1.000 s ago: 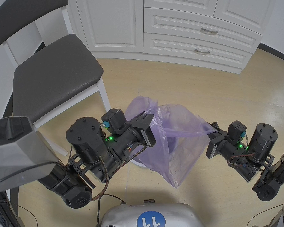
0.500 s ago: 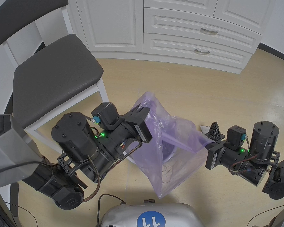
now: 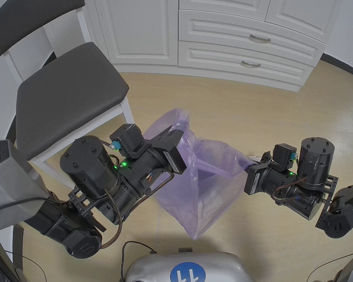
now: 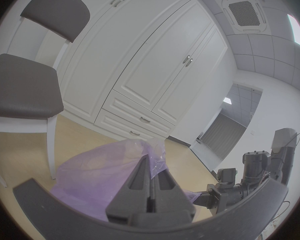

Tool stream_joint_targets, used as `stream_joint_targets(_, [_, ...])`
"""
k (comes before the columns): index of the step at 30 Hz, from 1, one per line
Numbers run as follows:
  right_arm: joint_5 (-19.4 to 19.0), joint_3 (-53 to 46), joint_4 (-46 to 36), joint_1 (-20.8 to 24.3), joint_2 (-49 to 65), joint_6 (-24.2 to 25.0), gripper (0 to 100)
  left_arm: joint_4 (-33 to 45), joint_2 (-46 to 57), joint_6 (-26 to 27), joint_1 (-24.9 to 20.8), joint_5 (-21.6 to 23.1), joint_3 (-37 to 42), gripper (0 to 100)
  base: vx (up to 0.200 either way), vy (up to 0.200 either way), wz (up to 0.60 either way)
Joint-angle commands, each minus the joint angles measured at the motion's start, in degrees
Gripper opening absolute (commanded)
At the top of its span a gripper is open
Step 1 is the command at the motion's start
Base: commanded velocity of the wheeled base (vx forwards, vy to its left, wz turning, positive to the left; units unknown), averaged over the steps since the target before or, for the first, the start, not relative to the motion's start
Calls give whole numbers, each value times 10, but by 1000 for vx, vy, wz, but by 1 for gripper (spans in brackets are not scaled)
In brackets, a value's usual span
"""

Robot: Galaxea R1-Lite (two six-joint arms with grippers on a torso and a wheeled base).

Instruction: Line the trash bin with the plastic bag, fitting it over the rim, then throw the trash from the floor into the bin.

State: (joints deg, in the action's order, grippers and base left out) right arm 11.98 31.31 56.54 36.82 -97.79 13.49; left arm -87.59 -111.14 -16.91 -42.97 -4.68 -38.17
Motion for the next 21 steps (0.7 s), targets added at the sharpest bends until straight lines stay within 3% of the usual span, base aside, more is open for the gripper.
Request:
stream_joint_targets(1, [0, 10, 0, -33, -35, -1, 0, -1, -69, -8, 16, 5, -34, 0, 0, 0, 0])
stream_joint_targets(10, [-8, 6, -47, -101, 1, -25, 0, 5, -160, -30, 18, 33, -140, 0, 0, 0, 0])
stream_joint_targets(16, [-38, 2, -112, -107, 38, -37, 0, 8, -199, -58, 17, 41, -169, 0, 0, 0, 0])
stream_joint_targets(21, [-38, -1, -108, -97, 34, -37, 0, 11, -247, -93, 39, 59, -212, 0, 0, 0, 0])
